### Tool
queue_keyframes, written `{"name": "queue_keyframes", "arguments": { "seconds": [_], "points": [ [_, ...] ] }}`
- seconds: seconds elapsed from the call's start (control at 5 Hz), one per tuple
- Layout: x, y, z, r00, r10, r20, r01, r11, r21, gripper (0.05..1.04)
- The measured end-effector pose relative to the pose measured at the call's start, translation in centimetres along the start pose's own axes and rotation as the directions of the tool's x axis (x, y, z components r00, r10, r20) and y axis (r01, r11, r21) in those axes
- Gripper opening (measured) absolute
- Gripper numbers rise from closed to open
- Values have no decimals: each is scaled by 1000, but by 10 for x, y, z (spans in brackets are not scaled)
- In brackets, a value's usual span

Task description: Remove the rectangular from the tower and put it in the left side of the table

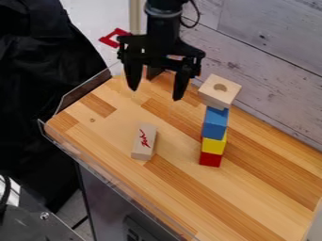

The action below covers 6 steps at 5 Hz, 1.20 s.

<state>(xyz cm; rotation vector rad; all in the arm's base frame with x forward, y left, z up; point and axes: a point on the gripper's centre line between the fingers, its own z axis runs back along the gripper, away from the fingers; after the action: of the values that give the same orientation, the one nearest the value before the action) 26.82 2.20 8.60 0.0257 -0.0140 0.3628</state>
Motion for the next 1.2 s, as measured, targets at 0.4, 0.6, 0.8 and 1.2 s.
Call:
{"name": "queue_keyframes", "arguments": {
  "seconds": [0.4,0.6,0.8,1.2],
  "points": [
    [-5,-2,3,995,-96,-36,97,995,13,1001],
    [-4,-7,9,979,-198,-39,199,980,23,1001],
    [-4,-14,3,959,-269,-89,273,962,32,1001],
    [-4,-15,2,955,-281,-92,285,958,32,1001]
  ]
}}
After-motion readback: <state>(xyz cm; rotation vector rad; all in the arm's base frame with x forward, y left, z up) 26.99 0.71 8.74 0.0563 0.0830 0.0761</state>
